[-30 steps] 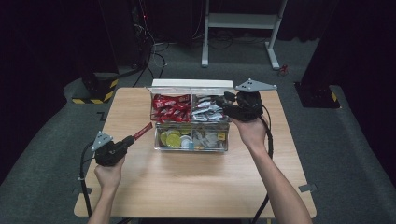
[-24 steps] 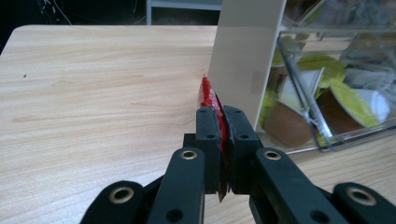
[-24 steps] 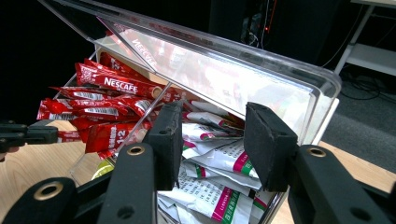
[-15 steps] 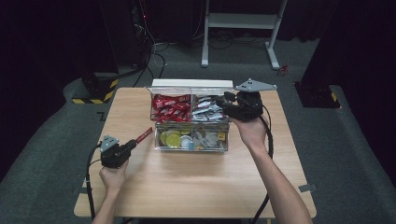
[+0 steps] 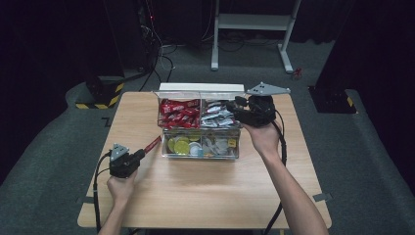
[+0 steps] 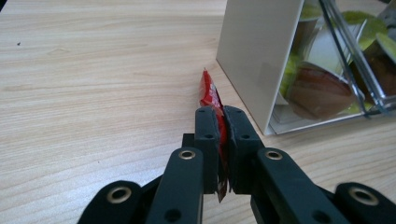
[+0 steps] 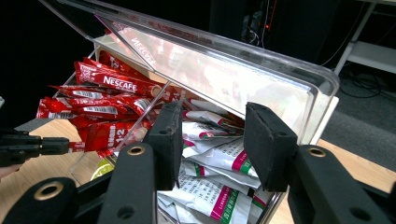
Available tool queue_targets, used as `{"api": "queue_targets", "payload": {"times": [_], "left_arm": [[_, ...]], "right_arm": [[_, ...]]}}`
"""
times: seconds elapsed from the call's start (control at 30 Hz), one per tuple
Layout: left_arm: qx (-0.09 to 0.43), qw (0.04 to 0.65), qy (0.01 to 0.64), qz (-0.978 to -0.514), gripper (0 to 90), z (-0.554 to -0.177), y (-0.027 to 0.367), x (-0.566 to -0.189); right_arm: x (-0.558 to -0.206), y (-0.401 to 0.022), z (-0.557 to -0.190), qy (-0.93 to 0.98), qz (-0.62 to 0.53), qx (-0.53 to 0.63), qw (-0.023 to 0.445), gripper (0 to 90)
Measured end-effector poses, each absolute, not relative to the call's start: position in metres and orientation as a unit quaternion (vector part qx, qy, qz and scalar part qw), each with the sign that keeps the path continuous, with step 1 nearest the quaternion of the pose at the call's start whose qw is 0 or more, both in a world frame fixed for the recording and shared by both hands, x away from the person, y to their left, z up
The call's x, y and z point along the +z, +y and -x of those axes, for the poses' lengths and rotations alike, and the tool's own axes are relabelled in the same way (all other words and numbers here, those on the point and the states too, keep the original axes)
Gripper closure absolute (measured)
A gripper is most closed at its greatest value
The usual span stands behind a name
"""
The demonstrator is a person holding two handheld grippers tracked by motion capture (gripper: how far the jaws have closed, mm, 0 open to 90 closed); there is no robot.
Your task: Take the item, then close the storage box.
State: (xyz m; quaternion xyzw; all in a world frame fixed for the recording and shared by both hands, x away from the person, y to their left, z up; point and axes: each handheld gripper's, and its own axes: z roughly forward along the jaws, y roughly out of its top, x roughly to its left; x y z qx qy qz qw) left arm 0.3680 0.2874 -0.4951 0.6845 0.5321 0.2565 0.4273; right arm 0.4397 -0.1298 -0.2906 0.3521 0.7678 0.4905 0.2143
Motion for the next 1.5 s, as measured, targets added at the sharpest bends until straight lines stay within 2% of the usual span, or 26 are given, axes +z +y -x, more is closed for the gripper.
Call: {"api": "queue_targets", "payload": {"times": [0.7,1.33,1.5], "left_arm": [[0.225,0.393,0.553,-0.700,82.3,-0.372,0.285,-0.515],[0.211,0.386,0.556,-0.705,80.7,-0.372,0.286,-0.522],[0.203,0.397,0.556,-0.701,72.5,-0.369,0.286,-0.522]], "right_arm": [[-0.290,-0.129,-0.439,0.768,-0.354,0.488,0.214,57.2],[-0.289,-0.129,-0.440,0.769,-0.356,0.486,0.213,56.6],[-0.289,-0.129,-0.439,0.770,-0.355,0.485,0.212,56.2]]}}
